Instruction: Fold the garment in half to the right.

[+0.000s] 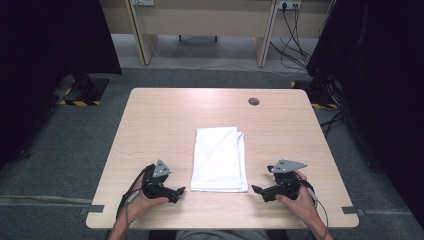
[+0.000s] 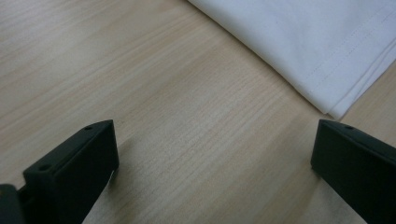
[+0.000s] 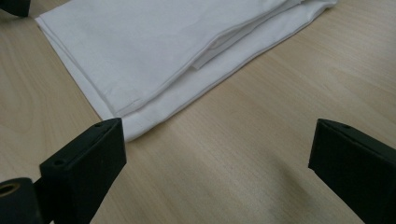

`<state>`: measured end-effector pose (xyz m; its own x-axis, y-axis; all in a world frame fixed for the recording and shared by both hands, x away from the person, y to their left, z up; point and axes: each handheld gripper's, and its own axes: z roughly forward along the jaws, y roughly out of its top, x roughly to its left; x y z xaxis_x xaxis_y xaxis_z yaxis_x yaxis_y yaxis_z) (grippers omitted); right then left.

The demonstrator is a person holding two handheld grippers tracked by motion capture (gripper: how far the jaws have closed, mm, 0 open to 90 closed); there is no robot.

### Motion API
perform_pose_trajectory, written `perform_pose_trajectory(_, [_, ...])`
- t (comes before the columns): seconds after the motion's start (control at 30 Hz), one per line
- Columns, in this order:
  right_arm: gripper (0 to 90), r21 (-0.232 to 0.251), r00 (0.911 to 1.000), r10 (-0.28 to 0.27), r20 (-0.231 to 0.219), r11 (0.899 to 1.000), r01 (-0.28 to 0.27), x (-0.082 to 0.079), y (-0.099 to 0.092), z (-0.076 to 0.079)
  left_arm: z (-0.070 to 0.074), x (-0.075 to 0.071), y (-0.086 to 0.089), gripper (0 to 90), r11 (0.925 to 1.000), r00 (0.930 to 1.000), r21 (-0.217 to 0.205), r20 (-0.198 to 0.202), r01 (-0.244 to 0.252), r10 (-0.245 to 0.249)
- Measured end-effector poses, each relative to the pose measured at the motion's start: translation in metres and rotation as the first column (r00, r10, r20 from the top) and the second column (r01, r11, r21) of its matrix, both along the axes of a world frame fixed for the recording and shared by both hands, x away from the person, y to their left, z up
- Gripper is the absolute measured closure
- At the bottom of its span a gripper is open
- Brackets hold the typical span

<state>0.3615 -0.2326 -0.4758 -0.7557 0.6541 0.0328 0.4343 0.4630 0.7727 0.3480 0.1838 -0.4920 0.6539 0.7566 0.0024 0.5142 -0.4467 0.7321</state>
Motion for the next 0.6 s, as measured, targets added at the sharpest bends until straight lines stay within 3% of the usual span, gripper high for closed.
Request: perform_pose_trajectory(0.6, [4.3, -0.027, 0.9992, -0.04, -0.009, 0.999, 0.039, -0.015, -0.018, -0.004, -0.001, -0.011, 0.008, 0.0, 0.9999, 0.9999, -0.001, 0.0, -0.017, 0.017])
